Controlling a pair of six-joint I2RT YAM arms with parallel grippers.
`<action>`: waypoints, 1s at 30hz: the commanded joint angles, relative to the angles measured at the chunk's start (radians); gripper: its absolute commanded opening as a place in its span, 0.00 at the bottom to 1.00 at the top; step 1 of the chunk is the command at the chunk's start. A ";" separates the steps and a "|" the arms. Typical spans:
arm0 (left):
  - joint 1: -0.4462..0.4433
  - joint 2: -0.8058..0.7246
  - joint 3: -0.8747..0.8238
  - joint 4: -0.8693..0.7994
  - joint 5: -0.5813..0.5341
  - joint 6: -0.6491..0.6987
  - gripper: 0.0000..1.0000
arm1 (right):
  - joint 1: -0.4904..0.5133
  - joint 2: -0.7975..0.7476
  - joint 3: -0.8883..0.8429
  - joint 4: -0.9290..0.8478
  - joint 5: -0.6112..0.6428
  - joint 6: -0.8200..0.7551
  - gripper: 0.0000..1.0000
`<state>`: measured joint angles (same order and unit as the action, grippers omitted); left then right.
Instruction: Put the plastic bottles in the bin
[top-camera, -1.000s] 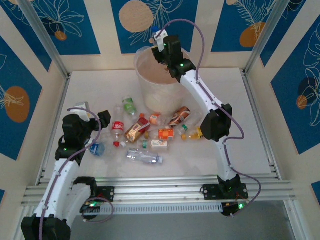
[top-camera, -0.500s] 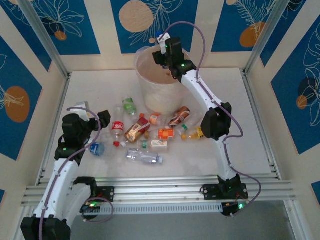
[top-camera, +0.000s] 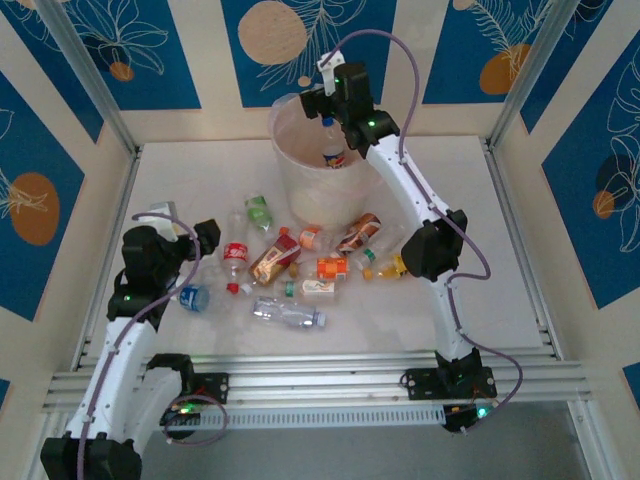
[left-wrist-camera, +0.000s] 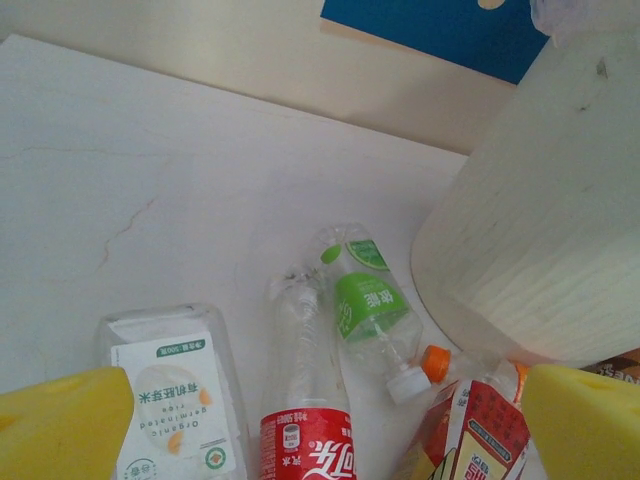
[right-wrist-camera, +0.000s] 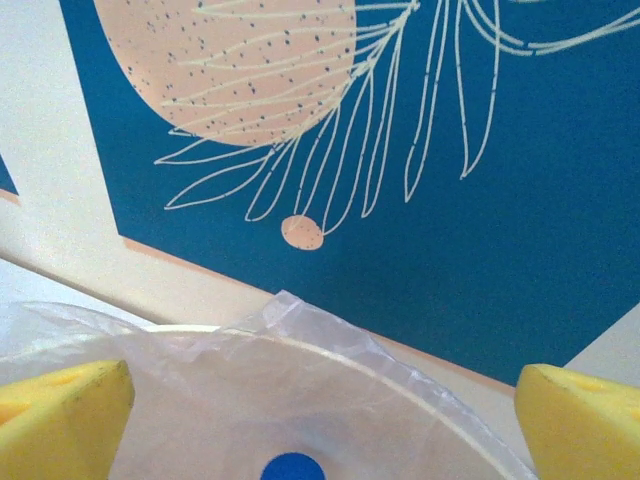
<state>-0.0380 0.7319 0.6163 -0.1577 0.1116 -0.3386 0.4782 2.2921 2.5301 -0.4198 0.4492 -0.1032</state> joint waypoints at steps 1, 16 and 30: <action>-0.011 -0.028 0.033 -0.012 -0.021 0.011 1.00 | 0.016 -0.077 0.059 -0.057 0.036 0.020 0.99; -0.010 -0.060 0.053 -0.038 -0.027 0.000 1.00 | 0.005 -0.584 -0.393 -0.417 0.171 0.394 0.99; -0.010 -0.065 0.054 -0.054 -0.064 0.014 1.00 | -0.087 -1.109 -1.278 -0.470 0.156 0.614 0.99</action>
<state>-0.0380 0.6815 0.6369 -0.2024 0.0769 -0.3382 0.4255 1.2453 1.3296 -0.8421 0.6048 0.4255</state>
